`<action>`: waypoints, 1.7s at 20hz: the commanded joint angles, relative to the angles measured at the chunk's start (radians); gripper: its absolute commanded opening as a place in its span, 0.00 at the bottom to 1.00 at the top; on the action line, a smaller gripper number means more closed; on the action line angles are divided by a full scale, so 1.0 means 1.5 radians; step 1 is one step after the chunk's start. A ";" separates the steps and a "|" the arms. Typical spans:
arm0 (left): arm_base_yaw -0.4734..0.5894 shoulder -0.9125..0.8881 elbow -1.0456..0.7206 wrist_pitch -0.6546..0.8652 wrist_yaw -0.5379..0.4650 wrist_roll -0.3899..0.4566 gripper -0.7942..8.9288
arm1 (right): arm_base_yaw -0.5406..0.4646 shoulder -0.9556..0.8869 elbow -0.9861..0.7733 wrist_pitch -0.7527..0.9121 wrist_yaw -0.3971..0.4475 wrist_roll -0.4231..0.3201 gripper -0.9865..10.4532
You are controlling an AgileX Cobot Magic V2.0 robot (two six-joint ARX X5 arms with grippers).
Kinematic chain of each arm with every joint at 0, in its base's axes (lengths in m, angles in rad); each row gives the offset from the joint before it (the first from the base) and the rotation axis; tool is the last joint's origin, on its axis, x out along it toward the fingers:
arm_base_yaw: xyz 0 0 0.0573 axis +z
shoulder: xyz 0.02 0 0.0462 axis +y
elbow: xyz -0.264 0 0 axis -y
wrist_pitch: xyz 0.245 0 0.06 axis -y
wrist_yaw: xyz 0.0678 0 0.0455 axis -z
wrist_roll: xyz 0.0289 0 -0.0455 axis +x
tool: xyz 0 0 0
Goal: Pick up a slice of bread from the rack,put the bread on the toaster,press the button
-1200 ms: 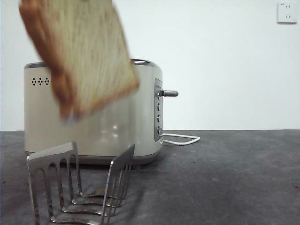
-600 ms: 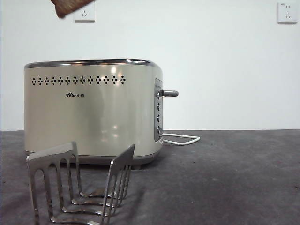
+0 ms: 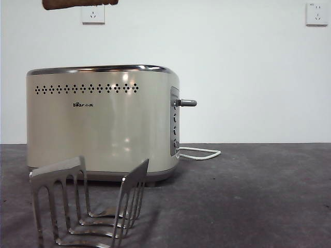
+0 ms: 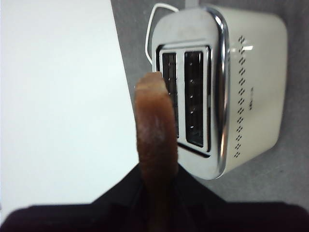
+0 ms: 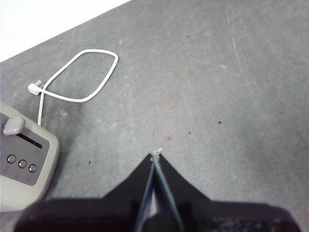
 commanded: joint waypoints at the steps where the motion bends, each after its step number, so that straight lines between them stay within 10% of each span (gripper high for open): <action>1: 0.029 0.014 0.001 0.012 0.028 0.039 0.08 | 0.001 0.000 0.003 -0.002 -0.003 -0.008 0.08; 20: 0.141 0.154 0.001 0.027 0.197 0.049 0.08 | 0.001 0.000 0.003 -0.035 -0.003 -0.025 0.08; 34: 0.200 0.228 0.000 0.081 0.202 0.068 0.08 | 0.001 0.000 0.003 -0.049 -0.002 -0.038 0.08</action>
